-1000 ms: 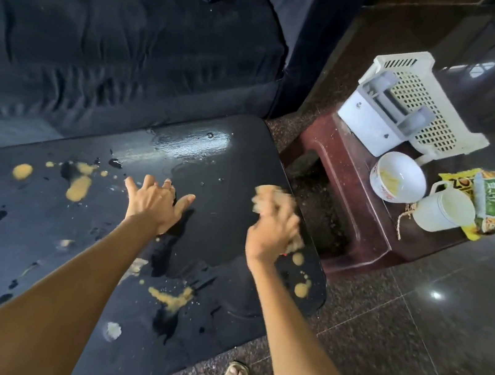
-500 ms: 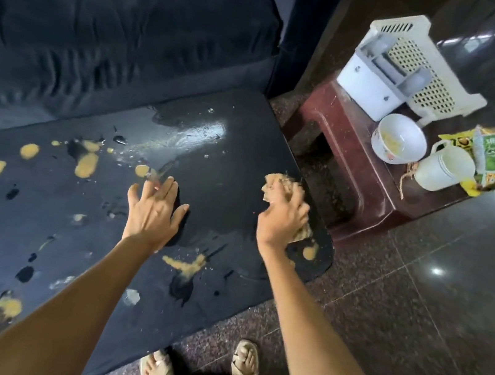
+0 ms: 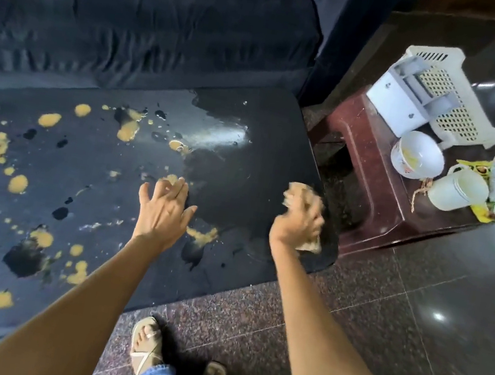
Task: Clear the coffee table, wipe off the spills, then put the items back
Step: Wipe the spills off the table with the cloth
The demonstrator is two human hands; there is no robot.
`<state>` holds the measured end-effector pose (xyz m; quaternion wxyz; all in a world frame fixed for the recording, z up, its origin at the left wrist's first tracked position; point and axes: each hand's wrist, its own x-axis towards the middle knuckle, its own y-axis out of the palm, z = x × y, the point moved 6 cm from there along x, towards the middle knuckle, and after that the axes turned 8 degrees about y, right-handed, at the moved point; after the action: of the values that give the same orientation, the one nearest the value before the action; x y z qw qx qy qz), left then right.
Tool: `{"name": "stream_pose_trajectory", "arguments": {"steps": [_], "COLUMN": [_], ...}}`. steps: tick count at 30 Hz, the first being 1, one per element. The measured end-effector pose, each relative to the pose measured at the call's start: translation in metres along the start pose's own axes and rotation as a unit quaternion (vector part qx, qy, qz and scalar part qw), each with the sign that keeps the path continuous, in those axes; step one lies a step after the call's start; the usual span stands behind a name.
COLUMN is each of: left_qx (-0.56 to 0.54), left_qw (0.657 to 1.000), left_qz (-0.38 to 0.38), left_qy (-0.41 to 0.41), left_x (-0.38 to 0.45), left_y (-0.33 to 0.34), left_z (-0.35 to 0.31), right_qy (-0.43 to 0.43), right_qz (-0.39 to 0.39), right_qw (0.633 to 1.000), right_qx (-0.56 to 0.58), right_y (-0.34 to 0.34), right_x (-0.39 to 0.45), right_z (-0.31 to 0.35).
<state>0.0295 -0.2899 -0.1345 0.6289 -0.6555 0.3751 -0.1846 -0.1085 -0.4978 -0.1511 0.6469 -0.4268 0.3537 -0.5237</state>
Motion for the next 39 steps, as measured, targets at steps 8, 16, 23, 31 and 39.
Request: {"name": "stream_pose_trajectory", "arguments": {"steps": [8,16,23,31,39], "left_qx": [0.005,0.01,0.027,-0.005,0.005], "left_qw": [1.0,0.999,0.996,0.999,0.999], "left_qz": [-0.025,-0.02,-0.045,-0.022,-0.037], "left_qy": [0.004,0.035,0.067,0.028,0.005], "left_x": [-0.015,-0.011,-0.011,-0.019,-0.044], "left_y": [0.007,0.025,0.024,0.019,0.013], "left_z": [-0.034,-0.067,-0.089,-0.062,-0.017], "right_qy": [-0.444,-0.076,-0.452,-0.028,-0.467], "right_qz": [0.082,-0.024,0.068,0.01,0.143], "right_qw": [0.892,0.997,0.889,0.998,0.871], "right_qx": [-0.02,0.016,0.026,0.054,0.056], "right_y": [-0.003,-0.015,-0.001,-0.011,0.008], "right_x": [-0.041,-0.015,-0.062,-0.019,-0.106], "right_z": [-0.021,-0.046,-0.034,-0.046,-0.011]}}
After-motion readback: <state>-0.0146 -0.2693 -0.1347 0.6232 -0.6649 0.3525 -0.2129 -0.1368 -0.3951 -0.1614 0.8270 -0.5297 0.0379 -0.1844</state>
